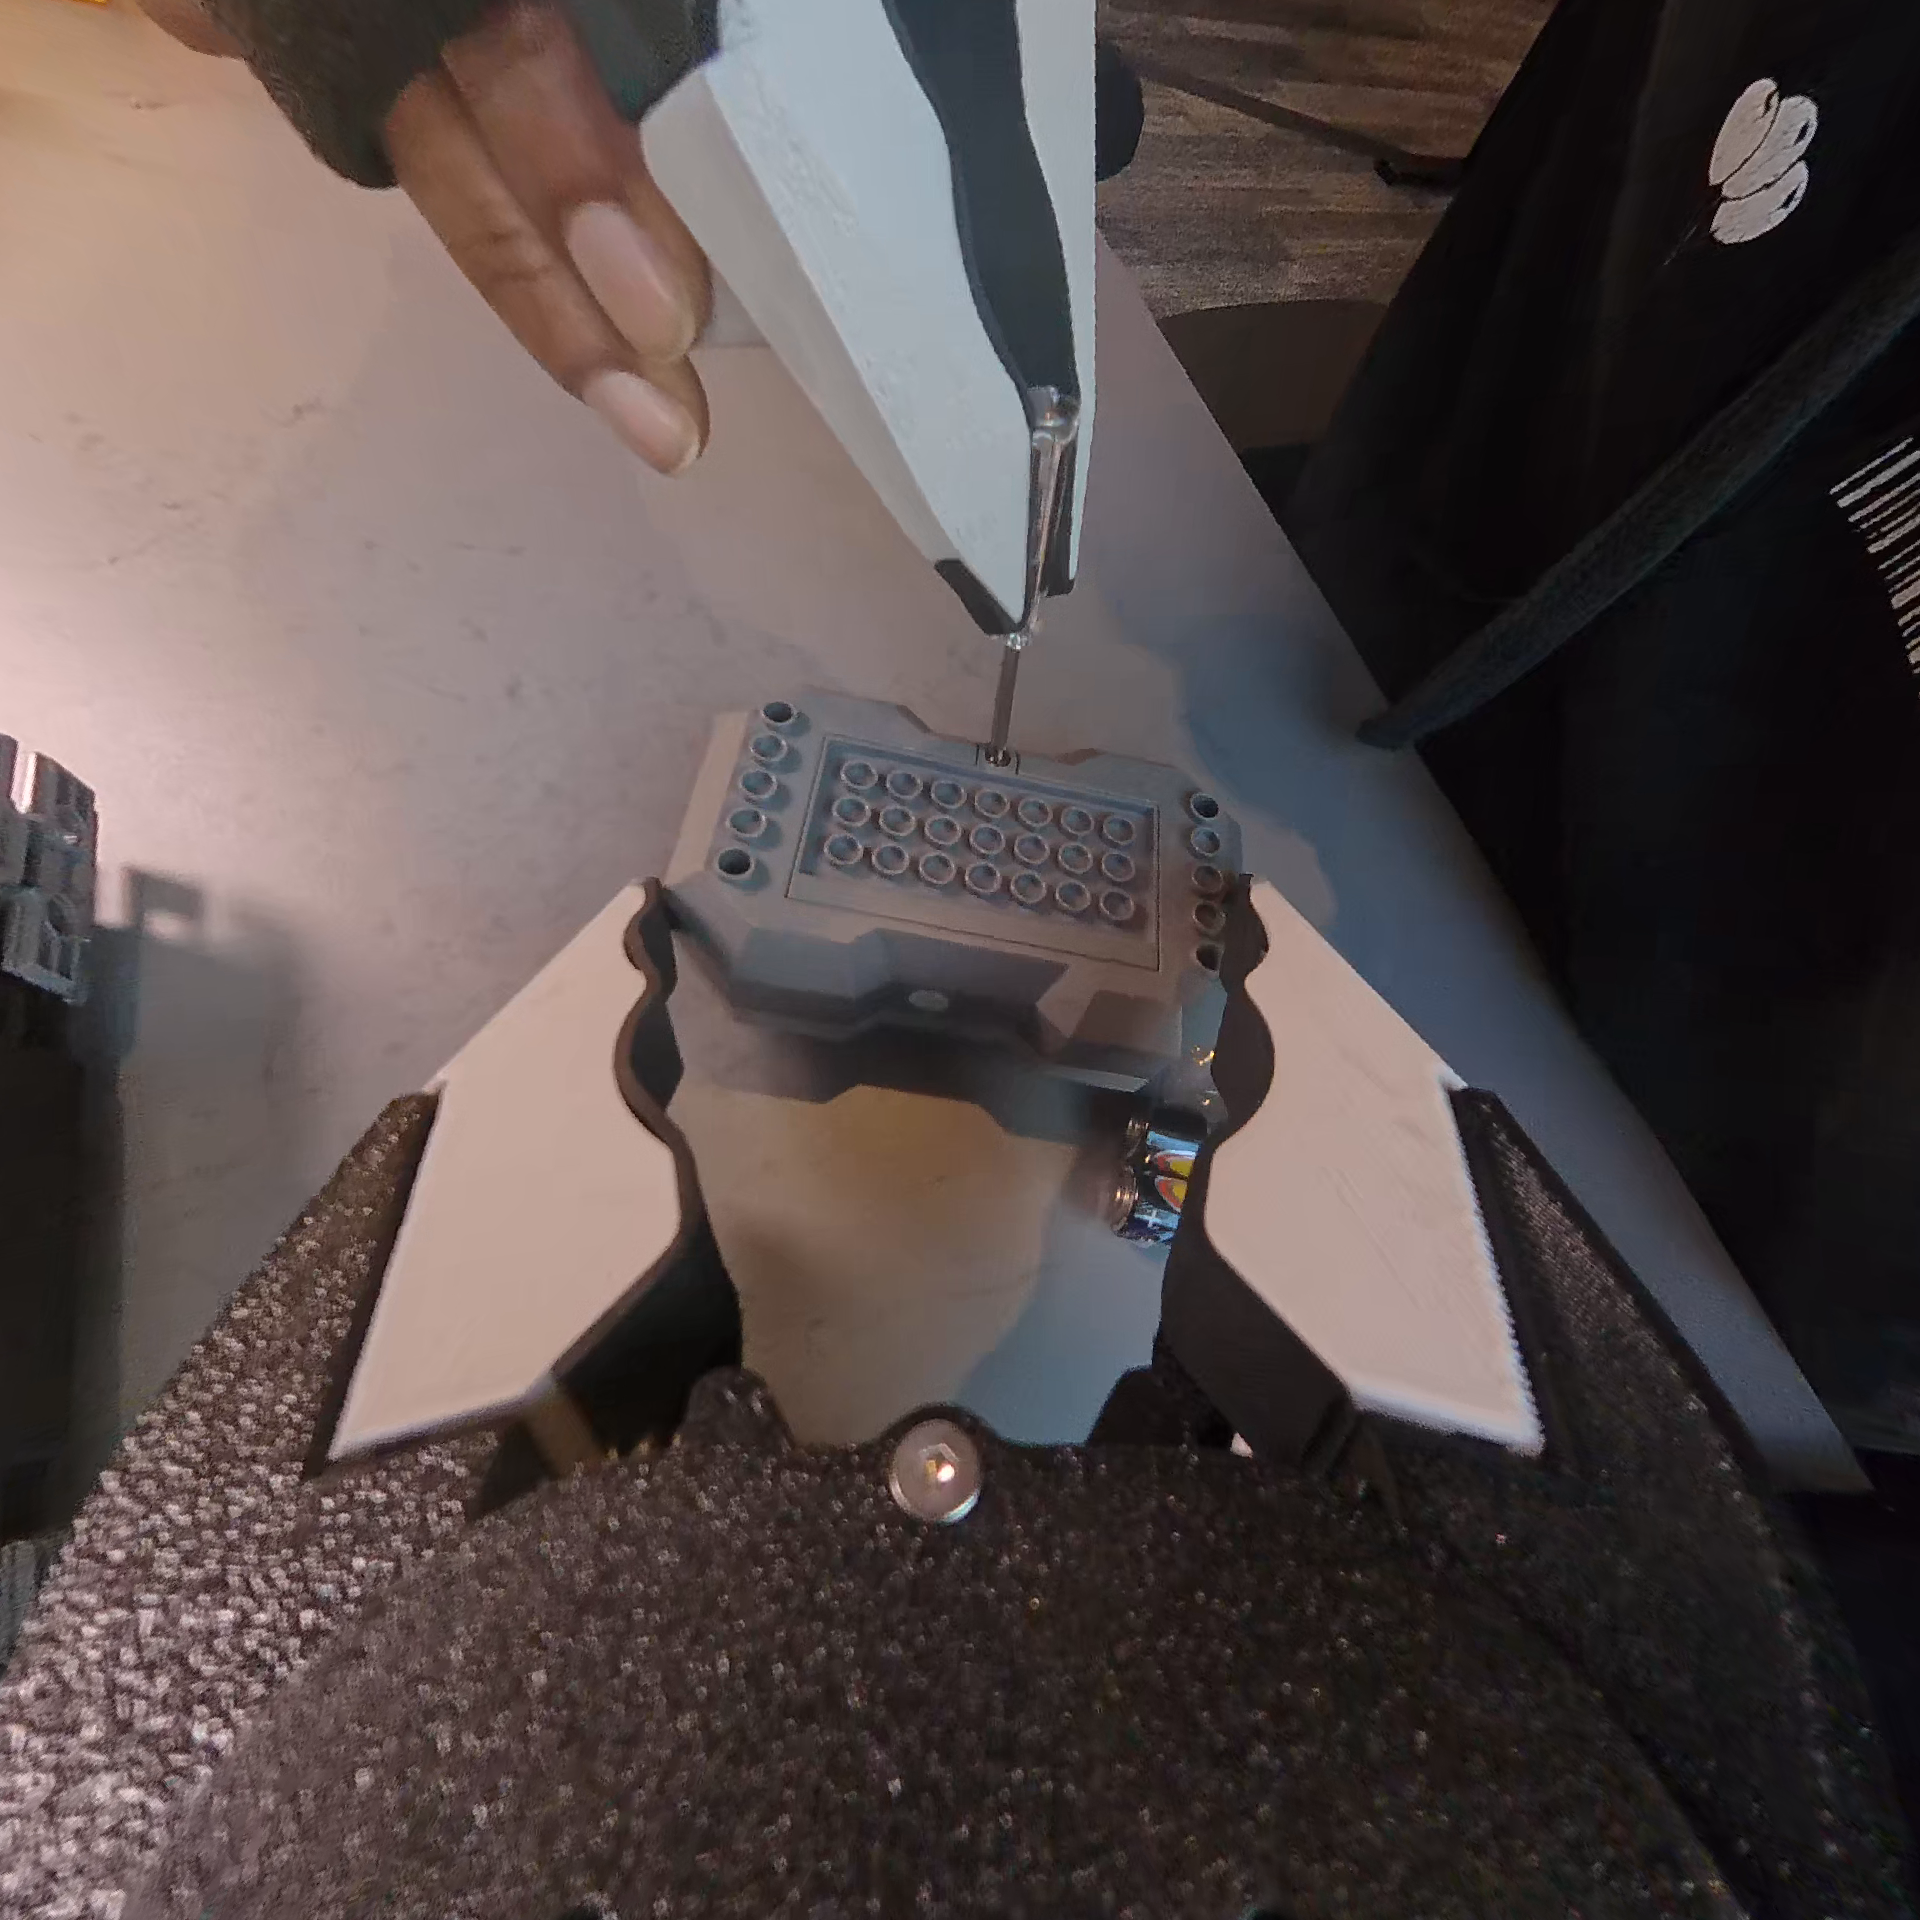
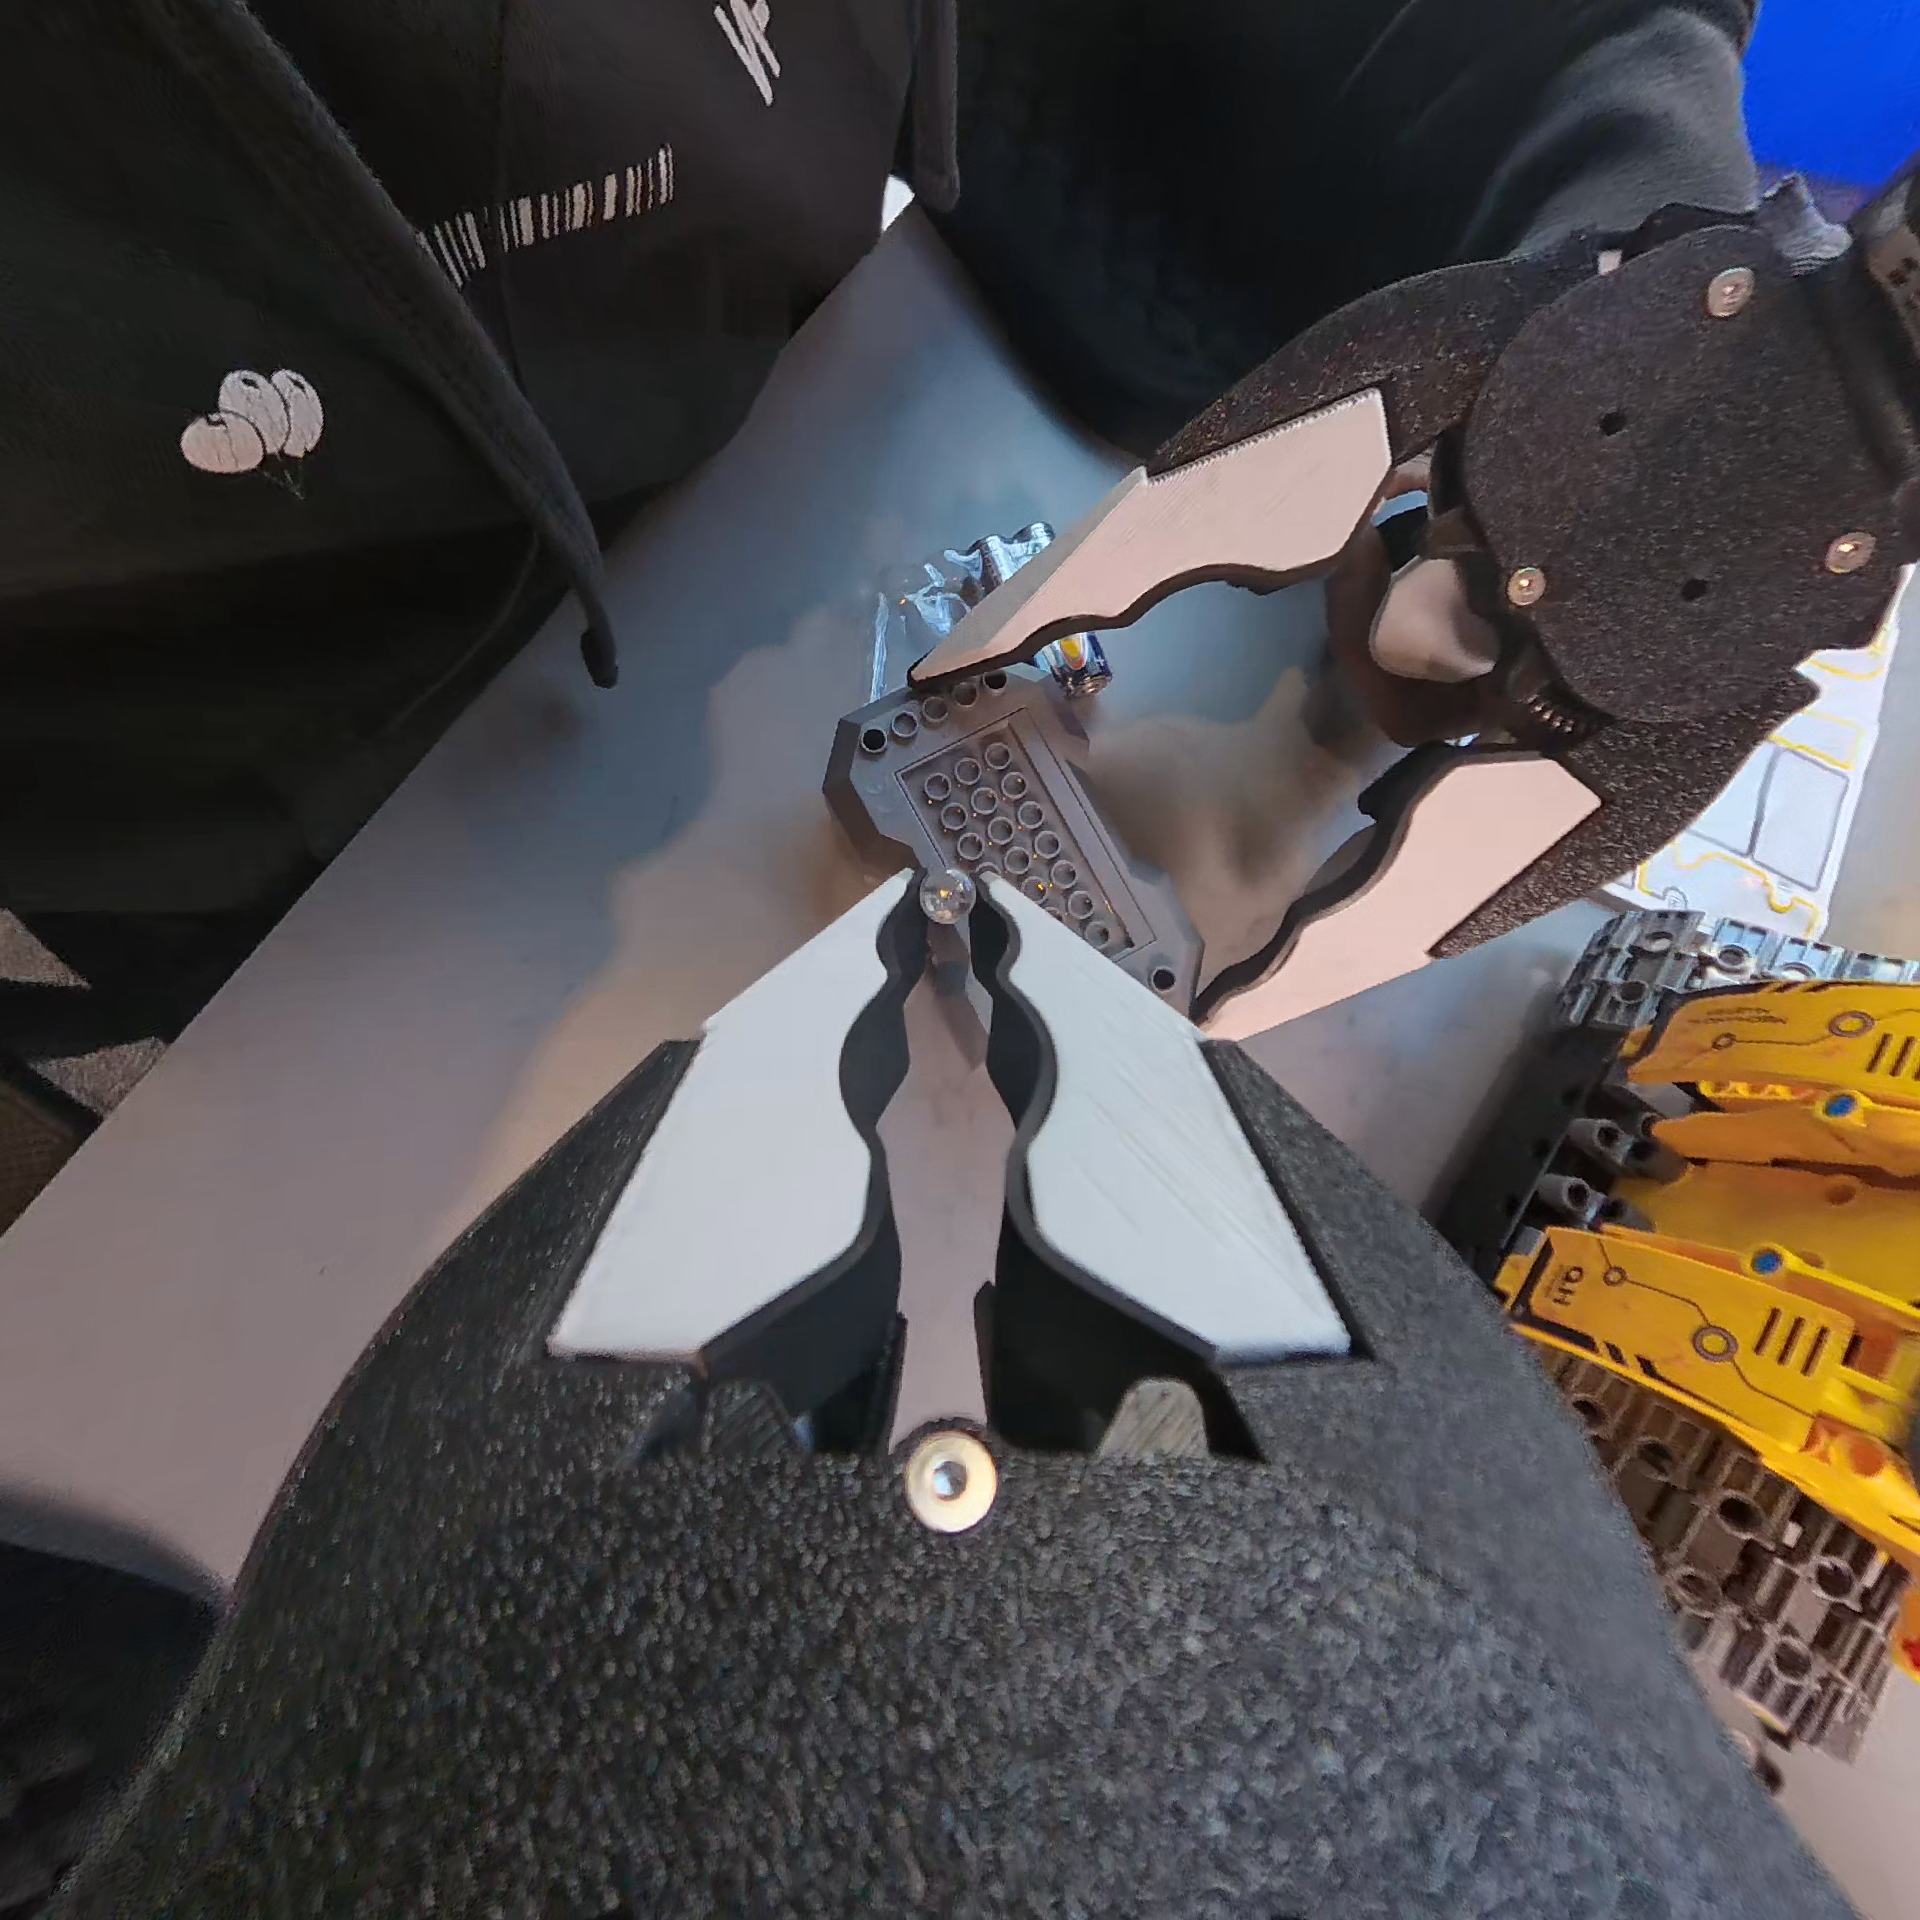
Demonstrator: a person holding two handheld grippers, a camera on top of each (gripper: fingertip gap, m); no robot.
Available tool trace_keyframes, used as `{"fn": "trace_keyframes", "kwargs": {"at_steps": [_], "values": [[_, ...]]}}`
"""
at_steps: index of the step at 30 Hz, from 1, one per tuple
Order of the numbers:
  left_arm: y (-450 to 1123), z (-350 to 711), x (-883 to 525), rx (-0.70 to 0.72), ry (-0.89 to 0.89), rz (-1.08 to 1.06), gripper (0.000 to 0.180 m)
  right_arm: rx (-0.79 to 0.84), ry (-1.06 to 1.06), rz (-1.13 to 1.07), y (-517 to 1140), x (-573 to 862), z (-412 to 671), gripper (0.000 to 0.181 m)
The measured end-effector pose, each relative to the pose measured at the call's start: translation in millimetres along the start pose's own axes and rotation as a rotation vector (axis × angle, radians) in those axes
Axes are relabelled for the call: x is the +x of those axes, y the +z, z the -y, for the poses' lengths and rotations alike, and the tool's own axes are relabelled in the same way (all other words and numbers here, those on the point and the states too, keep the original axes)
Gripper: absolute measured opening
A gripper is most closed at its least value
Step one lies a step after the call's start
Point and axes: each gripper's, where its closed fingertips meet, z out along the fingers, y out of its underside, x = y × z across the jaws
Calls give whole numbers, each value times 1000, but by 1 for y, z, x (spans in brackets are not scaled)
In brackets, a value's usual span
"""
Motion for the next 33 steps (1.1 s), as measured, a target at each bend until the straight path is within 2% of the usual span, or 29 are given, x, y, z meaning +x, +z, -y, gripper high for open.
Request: {"fn": "trace_keyframes", "kwargs": {"at_steps": [5,8,12,20,24,28,33], "values": [[1,5,0,15,15,13,103,-76,-60,64,6,-4,0,7],[1,4,1,15,3,33,103,-67,3,26,8,-3,2,7],[0,3,2,33,-22,77,103,4,186,-129,6,1,2,7],[-3,1,4,53,-83,192,103,246,699,-586,4,9,1,8],[-4,1,5,59,-102,225,103,331,869,-772,3,12,-1,7],[-4,0,5,60,-110,238,103,381,969,-882,1,13,-2,7],[-4,0,6,57,-106,249,103,362,923,-896,-4,12,-3,7]]}}
